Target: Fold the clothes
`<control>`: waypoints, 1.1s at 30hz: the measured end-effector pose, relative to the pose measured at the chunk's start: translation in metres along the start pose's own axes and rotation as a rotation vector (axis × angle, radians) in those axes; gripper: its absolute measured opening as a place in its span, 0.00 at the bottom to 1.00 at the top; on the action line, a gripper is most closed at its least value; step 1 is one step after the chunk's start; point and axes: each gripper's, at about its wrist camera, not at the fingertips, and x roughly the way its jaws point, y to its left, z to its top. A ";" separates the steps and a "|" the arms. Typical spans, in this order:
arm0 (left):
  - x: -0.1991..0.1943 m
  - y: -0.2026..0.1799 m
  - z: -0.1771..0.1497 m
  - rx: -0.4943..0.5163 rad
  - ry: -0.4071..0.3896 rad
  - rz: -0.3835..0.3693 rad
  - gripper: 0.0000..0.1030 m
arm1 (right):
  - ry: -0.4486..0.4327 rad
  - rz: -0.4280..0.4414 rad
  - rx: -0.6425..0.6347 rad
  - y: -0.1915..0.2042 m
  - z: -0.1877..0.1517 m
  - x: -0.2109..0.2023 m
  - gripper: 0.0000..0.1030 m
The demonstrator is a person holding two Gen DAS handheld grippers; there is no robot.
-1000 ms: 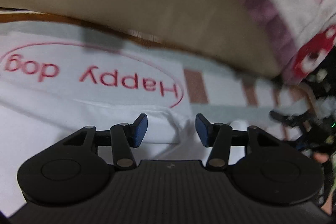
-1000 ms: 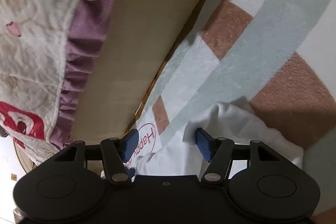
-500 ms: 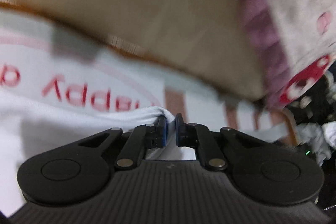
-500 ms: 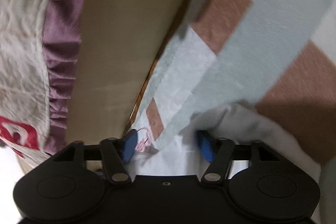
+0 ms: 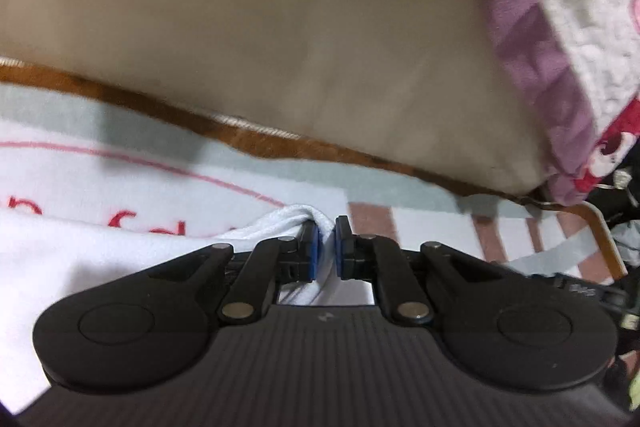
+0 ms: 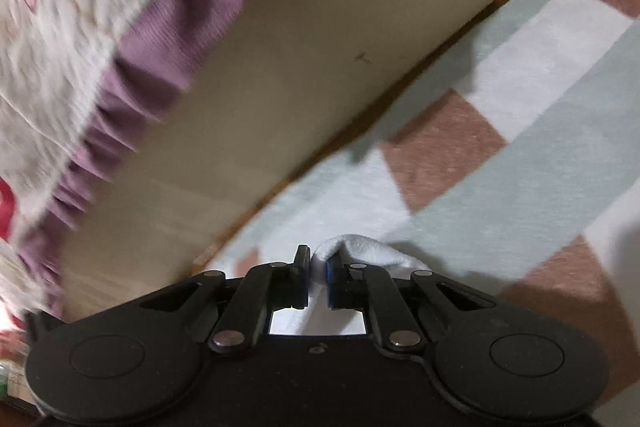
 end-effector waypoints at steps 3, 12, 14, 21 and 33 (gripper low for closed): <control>-0.024 0.005 0.006 0.048 -0.011 -0.055 0.10 | 0.000 -0.037 -0.034 0.001 0.001 0.000 0.08; -0.039 0.006 0.005 0.191 0.087 -0.089 0.45 | -0.001 -0.105 -0.138 0.015 0.000 0.000 0.08; -0.023 0.004 0.000 0.184 0.123 -0.070 0.42 | 0.002 -0.100 -0.132 0.012 -0.002 0.002 0.08; -0.003 -0.005 0.002 0.243 -0.015 0.068 0.03 | -0.011 -0.087 -0.131 0.009 -0.004 0.001 0.07; -0.107 0.096 0.030 0.242 -0.159 0.458 0.45 | -0.011 -0.162 -0.196 0.016 -0.006 0.002 0.06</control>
